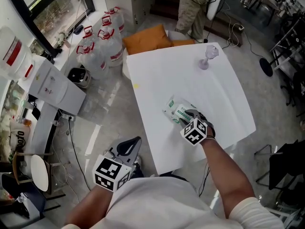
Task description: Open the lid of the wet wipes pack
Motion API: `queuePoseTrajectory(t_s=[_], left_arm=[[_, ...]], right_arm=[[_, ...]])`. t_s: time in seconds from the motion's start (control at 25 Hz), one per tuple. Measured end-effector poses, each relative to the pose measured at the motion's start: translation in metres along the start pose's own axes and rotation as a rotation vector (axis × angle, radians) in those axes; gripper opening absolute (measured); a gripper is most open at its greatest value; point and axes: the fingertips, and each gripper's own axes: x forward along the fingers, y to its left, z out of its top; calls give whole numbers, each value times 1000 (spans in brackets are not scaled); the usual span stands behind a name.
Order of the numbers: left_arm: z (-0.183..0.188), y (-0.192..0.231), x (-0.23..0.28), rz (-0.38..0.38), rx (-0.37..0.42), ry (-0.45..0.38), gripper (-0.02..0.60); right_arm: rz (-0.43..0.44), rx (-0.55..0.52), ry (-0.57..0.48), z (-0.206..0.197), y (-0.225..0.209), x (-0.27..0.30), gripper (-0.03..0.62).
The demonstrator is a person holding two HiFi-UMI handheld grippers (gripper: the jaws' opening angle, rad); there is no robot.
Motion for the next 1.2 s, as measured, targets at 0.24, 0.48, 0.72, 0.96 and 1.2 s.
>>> queuePoseTrajectory(t_s=[0.24,0.48,0.72,0.96,1.2], left_arm=[[1,0,4,-6,2,3,9],[0,1,6,-9,-1,12,8],[0,0,11,-19,-3,16,9],[5,1,16,-24,-1,9,8],[4,-2,21,-39,2,13,9]], right_arm=[[66,44,-2,-1,-3,5,155],[135,156,-43,-4,-6,5,141],[235,251,-61,-6,-6,4,109],[253,255,-89,-1,-8,-2,51],[228,300,-125,3,-21,-12,32]])
